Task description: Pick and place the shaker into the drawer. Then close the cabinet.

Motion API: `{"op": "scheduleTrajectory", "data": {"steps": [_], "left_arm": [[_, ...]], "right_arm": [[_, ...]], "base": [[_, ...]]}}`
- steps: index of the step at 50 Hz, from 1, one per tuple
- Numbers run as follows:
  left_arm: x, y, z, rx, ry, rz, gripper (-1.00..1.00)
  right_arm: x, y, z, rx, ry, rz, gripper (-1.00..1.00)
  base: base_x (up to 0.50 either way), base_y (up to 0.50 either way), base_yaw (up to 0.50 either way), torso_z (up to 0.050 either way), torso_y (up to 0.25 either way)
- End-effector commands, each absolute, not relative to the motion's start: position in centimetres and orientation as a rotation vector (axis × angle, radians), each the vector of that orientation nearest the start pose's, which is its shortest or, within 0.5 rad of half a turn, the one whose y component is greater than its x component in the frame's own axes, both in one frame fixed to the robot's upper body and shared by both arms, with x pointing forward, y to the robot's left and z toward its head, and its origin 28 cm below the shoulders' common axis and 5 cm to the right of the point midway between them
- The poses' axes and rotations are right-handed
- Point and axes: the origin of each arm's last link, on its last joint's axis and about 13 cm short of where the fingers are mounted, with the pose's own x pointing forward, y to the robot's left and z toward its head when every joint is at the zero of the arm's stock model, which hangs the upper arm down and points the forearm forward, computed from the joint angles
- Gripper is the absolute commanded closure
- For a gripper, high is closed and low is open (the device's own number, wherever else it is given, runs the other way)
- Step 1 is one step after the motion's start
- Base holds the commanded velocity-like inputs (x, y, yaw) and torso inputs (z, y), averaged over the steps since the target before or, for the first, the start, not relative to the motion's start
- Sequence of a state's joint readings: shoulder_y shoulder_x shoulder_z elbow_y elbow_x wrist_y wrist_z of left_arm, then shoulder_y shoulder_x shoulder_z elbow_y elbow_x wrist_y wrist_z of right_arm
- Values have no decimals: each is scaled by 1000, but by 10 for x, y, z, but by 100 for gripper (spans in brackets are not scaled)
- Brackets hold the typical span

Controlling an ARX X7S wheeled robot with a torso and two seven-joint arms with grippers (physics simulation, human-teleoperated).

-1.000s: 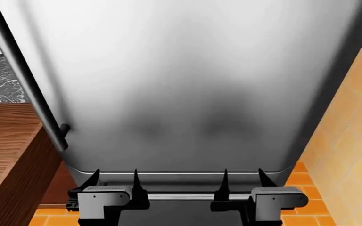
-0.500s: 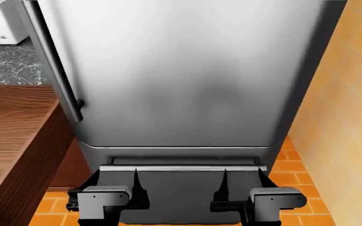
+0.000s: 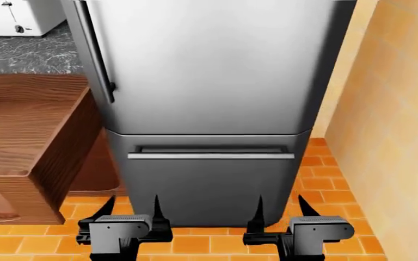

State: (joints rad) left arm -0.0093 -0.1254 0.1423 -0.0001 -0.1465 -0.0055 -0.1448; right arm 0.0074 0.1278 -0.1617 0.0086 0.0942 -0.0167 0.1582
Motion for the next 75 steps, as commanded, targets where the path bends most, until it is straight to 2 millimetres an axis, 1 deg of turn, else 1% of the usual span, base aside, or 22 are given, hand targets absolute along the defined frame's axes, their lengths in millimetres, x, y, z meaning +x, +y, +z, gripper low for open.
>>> {"op": "scheduleTrajectory", "data": {"steps": [1, 21, 30, 40, 75], "left_arm": [[210, 206, 13, -19, 16, 5, -100], [211, 206, 12, -17, 20, 4, -100], [210, 206, 13, -18, 20, 4, -100], [210, 206, 13, -17, 17, 5, -100], [209, 206, 13, -17, 15, 6, -100]], "right_arm": [[210, -95, 12, -30, 3, 2, -100], [210, -95, 11, -37, 7, -8, -100], [210, -95, 11, -61, 3, -7, -100], [210, -95, 12, -64, -2, -6, -100], [209, -95, 12, -69, -16, 4, -100]], "base": [[-500, 0, 0, 0, 0], [-500, 8, 0, 0, 0], [-355, 493, 0, 0, 0], [-136, 500, 0, 0, 0], [0, 500, 0, 0, 0]]}}
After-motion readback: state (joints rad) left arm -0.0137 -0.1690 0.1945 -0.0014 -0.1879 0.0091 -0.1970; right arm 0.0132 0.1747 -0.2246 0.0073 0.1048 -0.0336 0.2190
